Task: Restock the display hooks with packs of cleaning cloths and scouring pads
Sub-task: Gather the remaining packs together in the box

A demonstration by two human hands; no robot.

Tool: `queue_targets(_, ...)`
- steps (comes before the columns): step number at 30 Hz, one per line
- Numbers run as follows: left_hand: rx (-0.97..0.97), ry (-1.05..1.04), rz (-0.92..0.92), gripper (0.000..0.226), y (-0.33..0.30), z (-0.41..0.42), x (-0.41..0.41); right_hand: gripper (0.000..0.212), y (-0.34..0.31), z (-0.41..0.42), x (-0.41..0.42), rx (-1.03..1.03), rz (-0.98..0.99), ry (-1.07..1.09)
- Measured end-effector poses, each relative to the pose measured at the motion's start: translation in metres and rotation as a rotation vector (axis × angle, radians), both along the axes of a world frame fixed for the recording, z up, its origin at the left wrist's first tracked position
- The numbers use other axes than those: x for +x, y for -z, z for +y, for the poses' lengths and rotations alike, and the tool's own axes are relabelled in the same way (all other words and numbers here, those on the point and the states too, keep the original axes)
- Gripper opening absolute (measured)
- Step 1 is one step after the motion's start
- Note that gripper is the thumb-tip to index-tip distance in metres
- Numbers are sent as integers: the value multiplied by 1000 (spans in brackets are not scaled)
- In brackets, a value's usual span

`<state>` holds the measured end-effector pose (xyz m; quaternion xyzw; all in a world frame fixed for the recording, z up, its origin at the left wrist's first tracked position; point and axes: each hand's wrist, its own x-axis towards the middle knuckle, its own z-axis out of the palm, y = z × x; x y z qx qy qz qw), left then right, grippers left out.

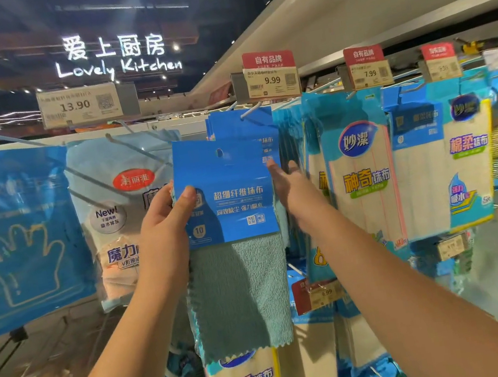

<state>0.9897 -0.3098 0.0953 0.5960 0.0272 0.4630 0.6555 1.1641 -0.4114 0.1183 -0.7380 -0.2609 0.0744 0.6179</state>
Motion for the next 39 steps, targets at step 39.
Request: queue_targets(39, 155, -274, 220, 34, -28, -8, 82, 28, -12, -21, 32, 390, 62, -149)
